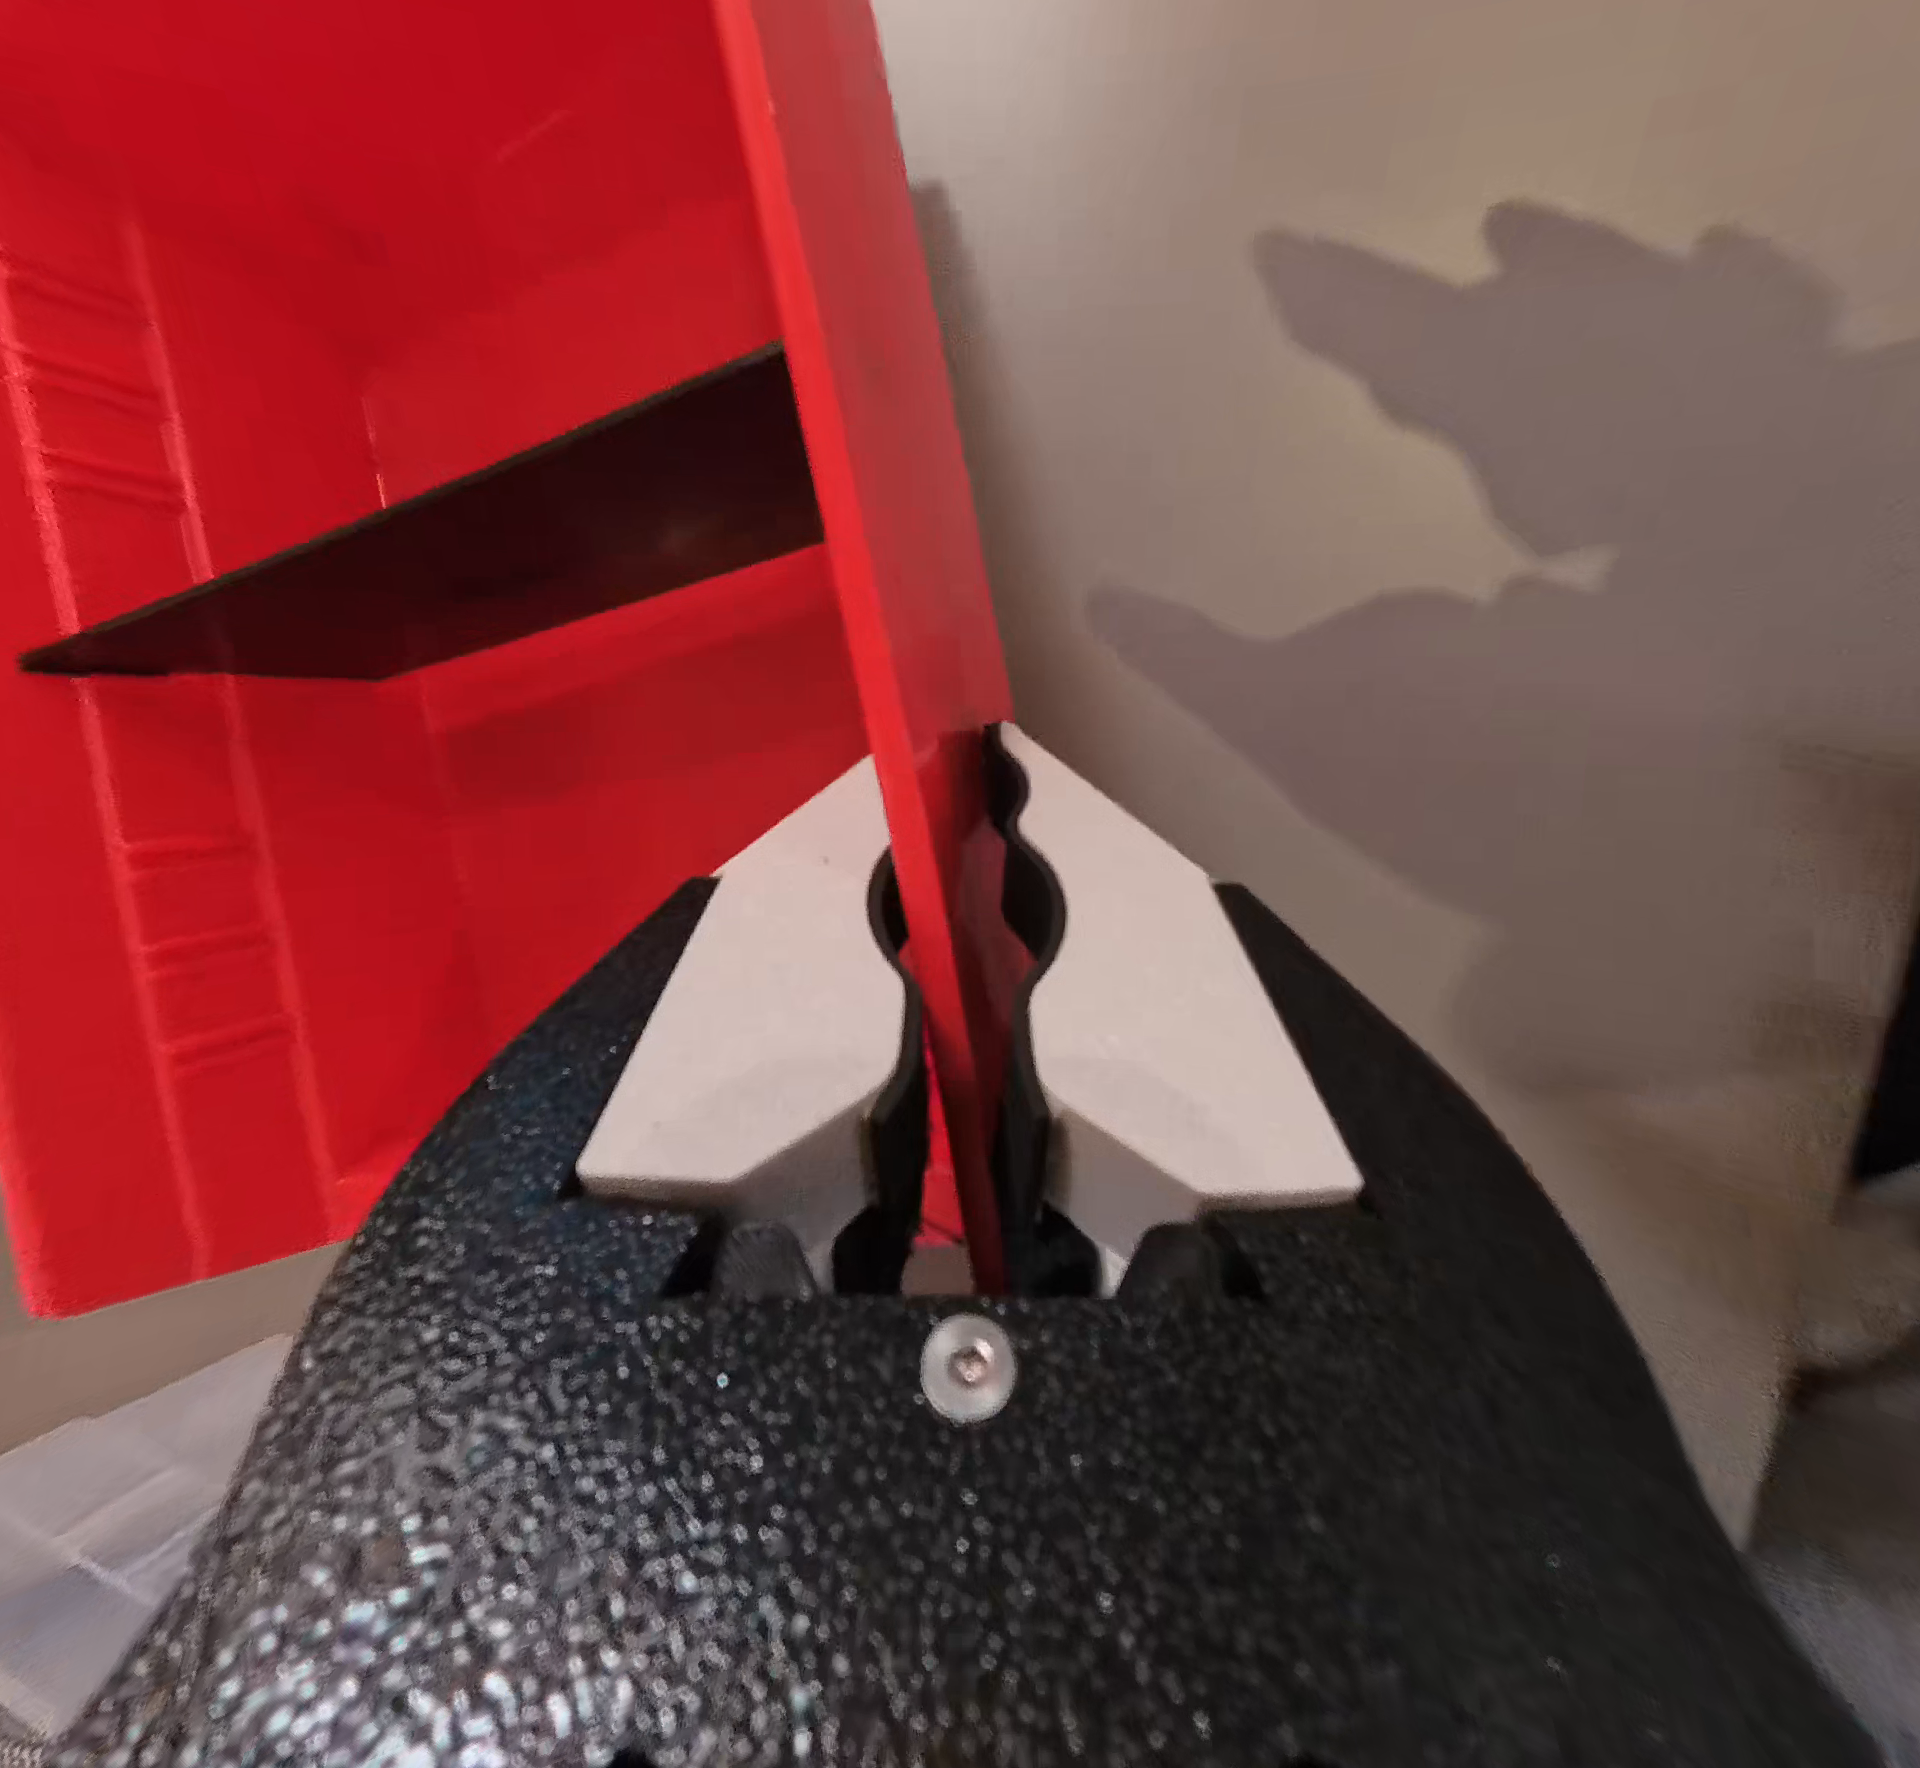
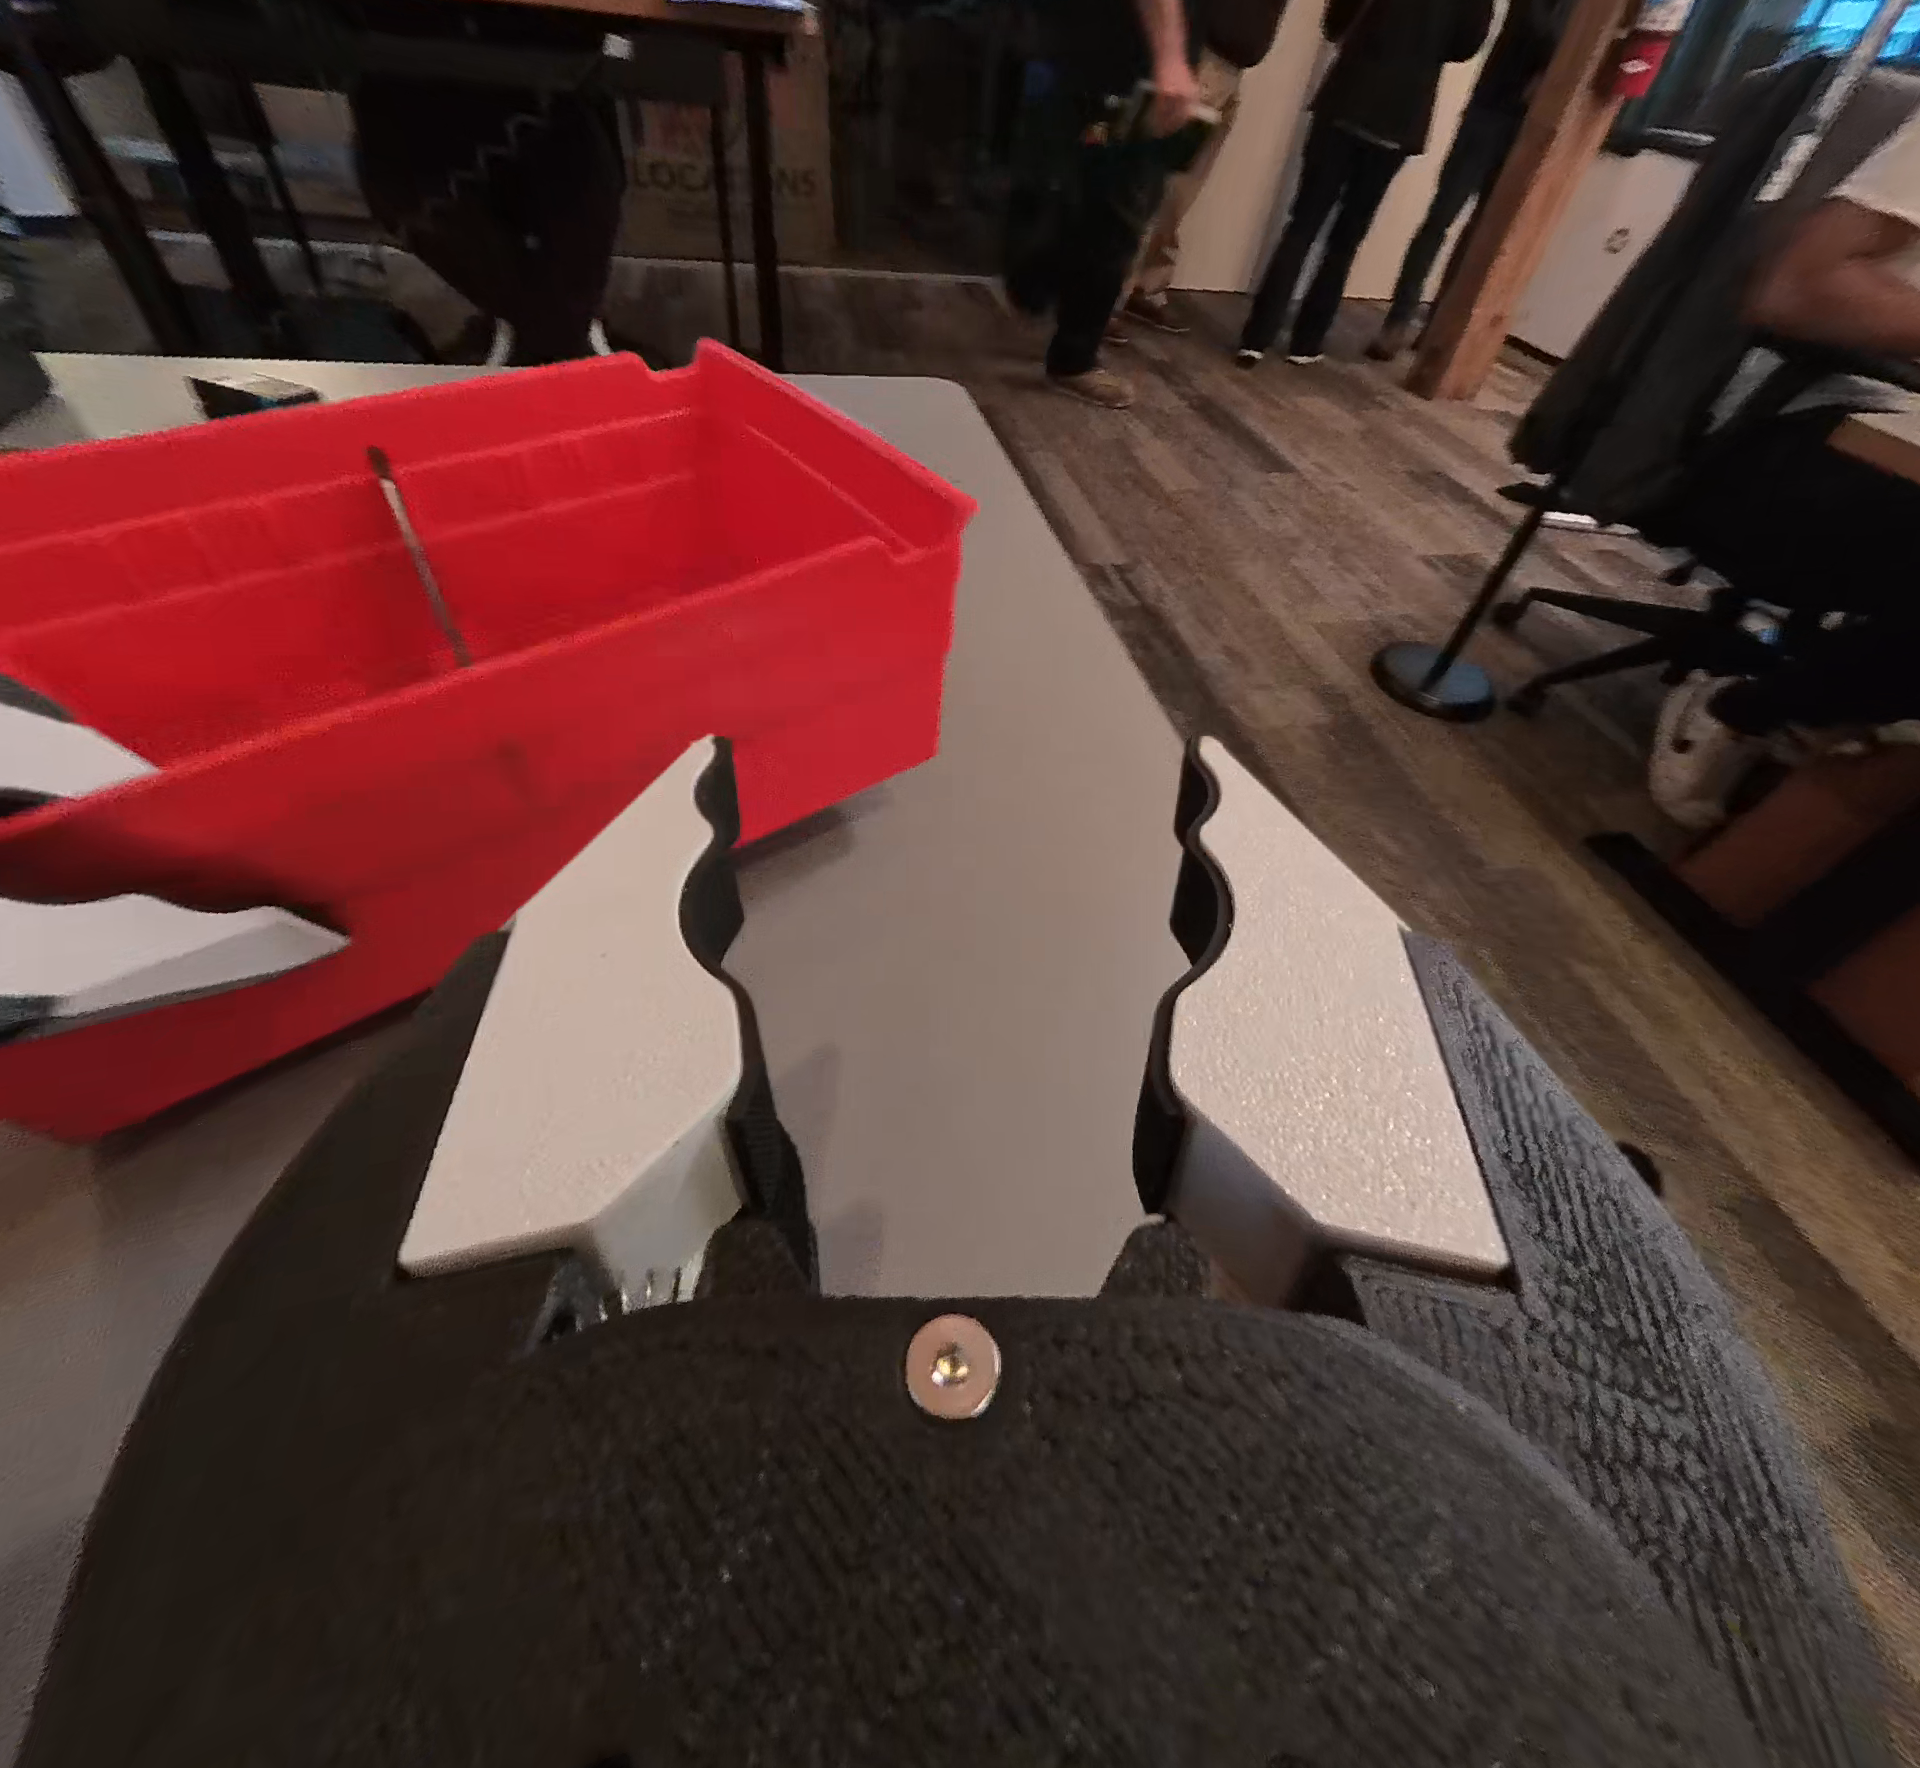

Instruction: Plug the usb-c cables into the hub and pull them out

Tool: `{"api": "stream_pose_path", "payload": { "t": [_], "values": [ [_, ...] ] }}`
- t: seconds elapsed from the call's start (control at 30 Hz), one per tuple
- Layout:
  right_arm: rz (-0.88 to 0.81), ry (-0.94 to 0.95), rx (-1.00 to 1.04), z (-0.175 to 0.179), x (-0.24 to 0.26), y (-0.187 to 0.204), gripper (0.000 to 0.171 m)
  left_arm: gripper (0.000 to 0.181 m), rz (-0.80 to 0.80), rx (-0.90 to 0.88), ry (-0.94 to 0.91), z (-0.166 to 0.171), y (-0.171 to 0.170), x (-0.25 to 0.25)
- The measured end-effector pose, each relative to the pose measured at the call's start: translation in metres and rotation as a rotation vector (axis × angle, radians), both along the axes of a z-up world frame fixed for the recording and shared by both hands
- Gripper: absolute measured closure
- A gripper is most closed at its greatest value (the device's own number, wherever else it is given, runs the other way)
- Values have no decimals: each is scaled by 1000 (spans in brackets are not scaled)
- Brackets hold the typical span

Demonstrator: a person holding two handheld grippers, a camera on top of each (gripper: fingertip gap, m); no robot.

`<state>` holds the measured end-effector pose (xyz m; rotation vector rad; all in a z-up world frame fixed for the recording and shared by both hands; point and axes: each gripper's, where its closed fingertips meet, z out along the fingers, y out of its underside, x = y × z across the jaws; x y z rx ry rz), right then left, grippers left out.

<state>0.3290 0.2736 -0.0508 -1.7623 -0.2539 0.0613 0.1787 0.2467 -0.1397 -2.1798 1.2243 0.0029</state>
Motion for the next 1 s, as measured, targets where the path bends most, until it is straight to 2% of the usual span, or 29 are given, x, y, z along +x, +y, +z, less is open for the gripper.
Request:
{"api": "stream_pose_path", "payload": {
  "t": [0.1, 0.13, 0.27, 0.33, 0.4, 0.5, 0.6, 0.7, 0.87, 0.93, 1.0],
  "values": [
    [74, 43, 22, 2, -24, -1, 84, 173, 12, 103, -40, 4, 4, 3],
    [90, 53, 34, 4, -31, -1, 82, 165, 9, 132, -67, 12, 2, 3],
    [136, 108, 86, 16, -63, -10, 67, 109, 29, 247, -214, 66, -35, -25],
    [164, 120, 120, 20, -86, -19, 55, 81, 73, 339, -289, 97, -61, -60],
    [170, 80, 139, 16, -108, -26, 46, 77, 172, 451, -309, 120, -85, -113],
    [152, 10, 126, -1, -135, -29, 33, 78, 429, 660, -250, 139, -119, -217],
    [125, -18, 127, -12, -151, -25, 32, 78, 657, 673, -208, 121, -154, -296],
    [157, 2, 88, -17, -170, -18, 36, 71, 826, 571, -209, 83, -174, -339],
    [170, -62, -61, -37, -174, -5, 46, 72, 945, 510, -123, 46, -184, -370],
    [153, -60, -93, -38, -161, -4, 57, 75, 970, 497, -85, 39, -187, -379],
    [125, -74, -112, -34, -140, -4, 60, 77, 999, 497, -72, 36, -190, -390]
  ]
}}
